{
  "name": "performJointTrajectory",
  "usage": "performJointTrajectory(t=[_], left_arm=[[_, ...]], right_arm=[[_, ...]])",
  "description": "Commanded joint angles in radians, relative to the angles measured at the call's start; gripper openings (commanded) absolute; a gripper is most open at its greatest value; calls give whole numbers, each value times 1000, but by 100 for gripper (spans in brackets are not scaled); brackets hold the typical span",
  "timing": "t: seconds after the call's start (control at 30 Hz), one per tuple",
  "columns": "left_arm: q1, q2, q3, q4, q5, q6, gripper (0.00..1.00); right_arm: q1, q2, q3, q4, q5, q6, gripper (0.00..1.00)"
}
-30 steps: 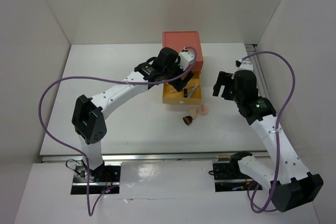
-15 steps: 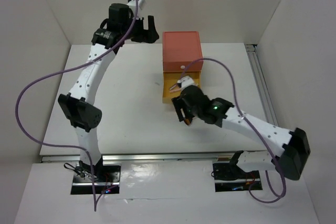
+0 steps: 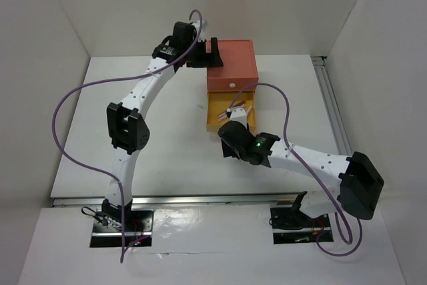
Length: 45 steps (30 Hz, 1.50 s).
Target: Organize the makeup
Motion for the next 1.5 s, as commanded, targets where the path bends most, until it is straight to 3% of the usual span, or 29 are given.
performJointTrajectory(t=[0.0, 0.1, 0.27, 0.6, 0.77, 0.8, 0.83, 1.07, 1.47], left_arm=[[-8, 33, 20, 51, 0, -27, 100], [-8, 33, -37, 62, -14, -27, 99], [-8, 33, -106, 62, -4, -16, 93], [-17, 33, -125, 53, -4, -7, 96], [-17, 42, -125, 53, -13, -7, 93], [-17, 42, -125, 44, -1, 4, 93], [-17, 51, -125, 44, 0, 4, 92], [-17, 61, -125, 44, 9, 24, 92], [-26, 96, -125, 44, 47, 44, 88]], right_arm=[[-9, -34, -41, 164, 14, 91, 57], [-20, 7, -52, 213, 61, 109, 50], [-90, 109, -6, 299, 112, 109, 49], [-173, 258, 106, 345, 103, 86, 45], [-173, 267, 115, 401, 127, 106, 21], [-173, 267, 115, 401, 150, 106, 4], [-173, 267, 129, 389, 165, 117, 0], [-210, 241, 151, 439, 187, 18, 0], [-357, 454, 270, 683, 60, -128, 0]])
